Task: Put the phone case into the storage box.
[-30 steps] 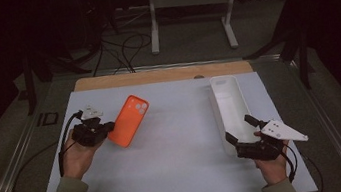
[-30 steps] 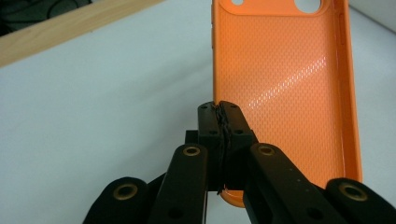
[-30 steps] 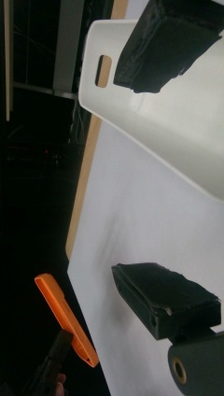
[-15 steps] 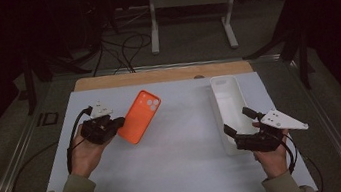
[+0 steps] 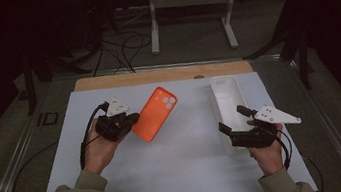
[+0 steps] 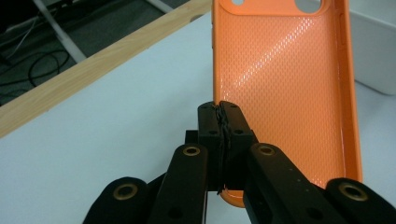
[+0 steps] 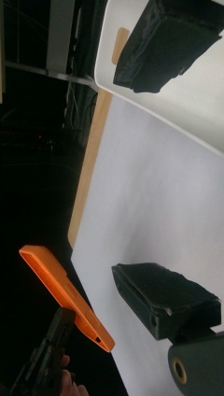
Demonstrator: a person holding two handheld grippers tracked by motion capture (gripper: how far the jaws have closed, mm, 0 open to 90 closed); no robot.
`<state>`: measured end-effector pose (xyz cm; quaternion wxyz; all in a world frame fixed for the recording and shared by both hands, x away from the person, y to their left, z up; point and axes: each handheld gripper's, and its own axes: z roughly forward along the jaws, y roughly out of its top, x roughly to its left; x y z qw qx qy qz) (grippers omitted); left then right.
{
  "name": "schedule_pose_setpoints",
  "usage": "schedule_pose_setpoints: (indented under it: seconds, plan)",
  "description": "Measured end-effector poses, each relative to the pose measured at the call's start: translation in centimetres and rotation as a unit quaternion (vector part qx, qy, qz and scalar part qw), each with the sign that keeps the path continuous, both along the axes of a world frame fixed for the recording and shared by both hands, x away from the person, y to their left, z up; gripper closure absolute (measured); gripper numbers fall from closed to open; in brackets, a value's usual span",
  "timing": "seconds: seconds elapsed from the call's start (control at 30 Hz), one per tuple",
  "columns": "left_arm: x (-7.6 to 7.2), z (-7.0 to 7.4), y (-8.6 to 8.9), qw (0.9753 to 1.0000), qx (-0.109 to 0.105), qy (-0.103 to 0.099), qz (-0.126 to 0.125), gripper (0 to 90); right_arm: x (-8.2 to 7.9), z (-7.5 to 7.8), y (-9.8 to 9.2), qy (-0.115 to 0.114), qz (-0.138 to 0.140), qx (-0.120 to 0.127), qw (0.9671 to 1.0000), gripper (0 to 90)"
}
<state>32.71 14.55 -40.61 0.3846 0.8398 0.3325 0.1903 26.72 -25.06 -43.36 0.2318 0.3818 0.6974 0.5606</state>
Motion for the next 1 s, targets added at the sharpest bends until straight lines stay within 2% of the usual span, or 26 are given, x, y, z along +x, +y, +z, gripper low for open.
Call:
schedule_pose_setpoints:
  seconds: [0.53, 0.73, 1.0]
  plan:
    - [-0.3, 0.3, -3.1, 0.9993, -0.001, -0.021, -0.030, 89.8, 1.3, 0.2, 1.1, 0.010, 0.015, 0.008, 0.9998, 8.3]
    - [-0.4, 0.4, -3.7, 0.9990, -0.003, -0.027, -0.035, 89.8, 1.7, 0.5, 1.3, 0.012, 0.019, 0.009, 0.9997, 8.3]
    - [-0.4, 0.4, -4.4, 0.9982, -0.003, -0.041, -0.043, 89.8, 2.5, 0.9, 1.7, 0.022, 0.037, 0.026, 0.9987, 8.3]
